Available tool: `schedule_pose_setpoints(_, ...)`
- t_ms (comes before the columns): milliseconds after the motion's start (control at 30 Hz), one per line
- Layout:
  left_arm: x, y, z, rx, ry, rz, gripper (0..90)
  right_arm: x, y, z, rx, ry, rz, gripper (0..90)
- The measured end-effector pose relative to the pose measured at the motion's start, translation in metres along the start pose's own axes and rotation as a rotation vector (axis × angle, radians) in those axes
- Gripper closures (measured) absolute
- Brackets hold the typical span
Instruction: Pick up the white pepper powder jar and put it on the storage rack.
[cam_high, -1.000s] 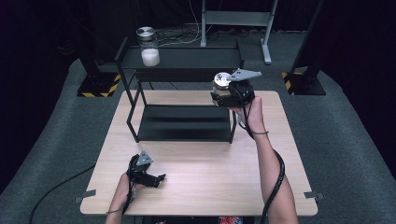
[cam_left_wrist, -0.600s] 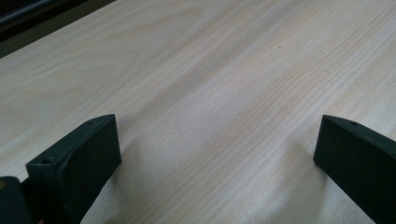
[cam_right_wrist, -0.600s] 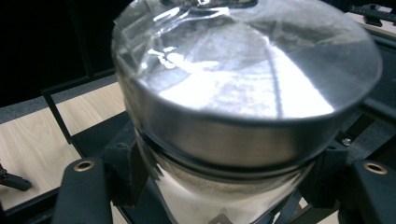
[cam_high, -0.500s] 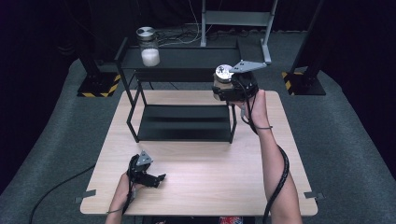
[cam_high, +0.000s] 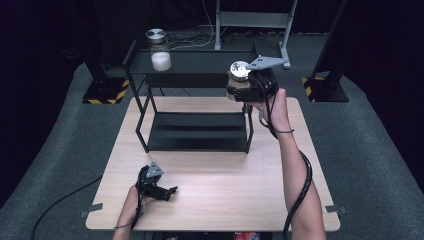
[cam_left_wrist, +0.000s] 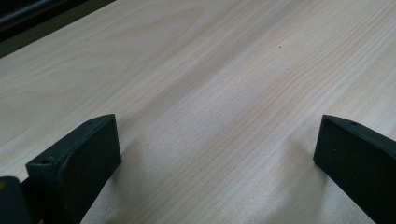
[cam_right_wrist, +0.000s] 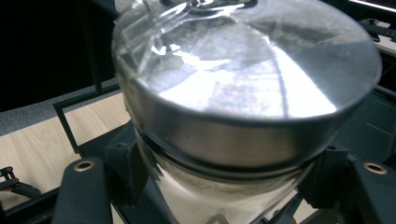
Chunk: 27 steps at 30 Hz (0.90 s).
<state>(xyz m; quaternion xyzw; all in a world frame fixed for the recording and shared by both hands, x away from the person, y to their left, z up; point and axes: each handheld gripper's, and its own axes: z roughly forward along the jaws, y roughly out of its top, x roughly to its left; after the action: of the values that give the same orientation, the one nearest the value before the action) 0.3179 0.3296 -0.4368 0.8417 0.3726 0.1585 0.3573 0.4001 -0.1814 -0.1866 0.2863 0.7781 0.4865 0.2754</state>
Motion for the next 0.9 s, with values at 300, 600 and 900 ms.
schedule_pose_setpoints(300, 0.0, 0.0, 0.0, 0.0, 0.0, 0.0, 0.1, 0.003, 0.008, -0.002, -0.019, -0.005, 0.004, 30.2)
schedule_pose_setpoints(600, 0.0, 0.0, 0.0, -0.001, 0.0, -0.001, 0.0, 0.002, 0.018, -0.006, -0.038, -0.028, 0.01, 30.2)
schedule_pose_setpoints(900, 0.0, 0.0, 0.0, 0.0, 0.0, 0.0, 0.1, -0.004, 0.025, -0.005, -0.049, -0.047, 0.03, 30.2)
